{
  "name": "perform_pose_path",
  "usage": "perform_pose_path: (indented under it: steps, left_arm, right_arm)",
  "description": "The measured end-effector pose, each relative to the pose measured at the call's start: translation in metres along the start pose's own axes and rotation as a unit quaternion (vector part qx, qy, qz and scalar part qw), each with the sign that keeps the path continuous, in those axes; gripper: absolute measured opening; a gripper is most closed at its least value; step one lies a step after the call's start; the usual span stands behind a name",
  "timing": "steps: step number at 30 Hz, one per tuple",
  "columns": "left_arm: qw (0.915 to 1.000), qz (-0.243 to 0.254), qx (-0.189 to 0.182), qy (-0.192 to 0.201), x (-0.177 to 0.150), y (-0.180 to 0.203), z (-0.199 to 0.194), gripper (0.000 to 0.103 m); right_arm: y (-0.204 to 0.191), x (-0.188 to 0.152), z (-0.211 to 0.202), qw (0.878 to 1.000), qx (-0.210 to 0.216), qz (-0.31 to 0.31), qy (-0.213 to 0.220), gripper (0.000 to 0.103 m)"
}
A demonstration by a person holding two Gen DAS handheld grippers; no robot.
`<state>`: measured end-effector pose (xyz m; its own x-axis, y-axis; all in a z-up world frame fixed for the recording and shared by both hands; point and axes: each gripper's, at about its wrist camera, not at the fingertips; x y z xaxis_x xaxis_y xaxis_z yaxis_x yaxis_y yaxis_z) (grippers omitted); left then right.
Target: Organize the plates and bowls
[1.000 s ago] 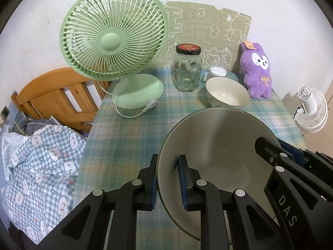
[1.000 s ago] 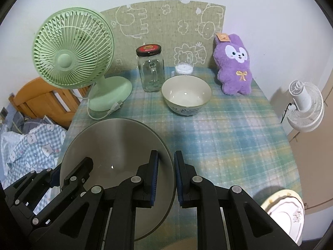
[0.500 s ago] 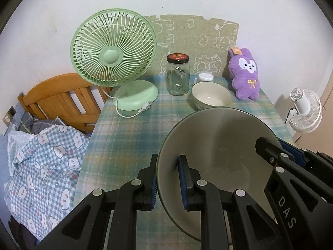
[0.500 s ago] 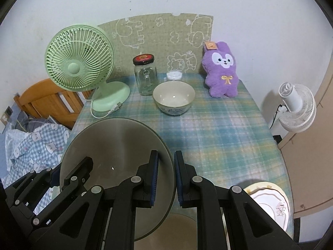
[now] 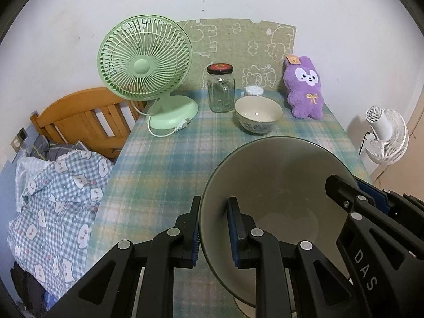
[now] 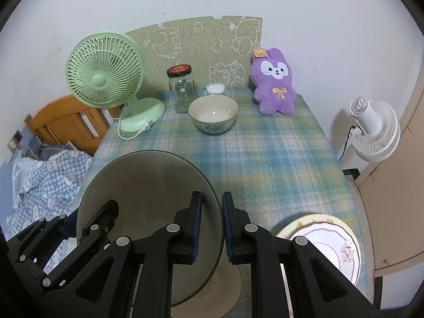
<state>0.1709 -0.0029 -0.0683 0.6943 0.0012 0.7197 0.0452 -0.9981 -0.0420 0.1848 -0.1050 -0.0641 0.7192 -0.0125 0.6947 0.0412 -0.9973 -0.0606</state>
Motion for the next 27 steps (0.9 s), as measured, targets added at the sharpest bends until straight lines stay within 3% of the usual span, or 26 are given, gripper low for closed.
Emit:
perform_pose_path:
  steps: [27]
  left_arm:
    - [0.9983, -0.026, 0.014, -0.051, -0.072, 0.022, 0.015, 0.017]
  right_arm:
    - [0.023, -0.071, 0.019, 0.998, 0.002, -0.025, -0.055, 0.018]
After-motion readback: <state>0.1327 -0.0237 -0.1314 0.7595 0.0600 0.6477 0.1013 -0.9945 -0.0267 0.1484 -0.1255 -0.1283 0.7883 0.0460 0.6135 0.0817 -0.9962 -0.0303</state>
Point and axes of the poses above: each gripper's, at about its wrist camera, not at the fingertips, and z roughly the way its jaws point, y to its right, x to its top, and after that the axes turned 7 degrees about y, right-handed
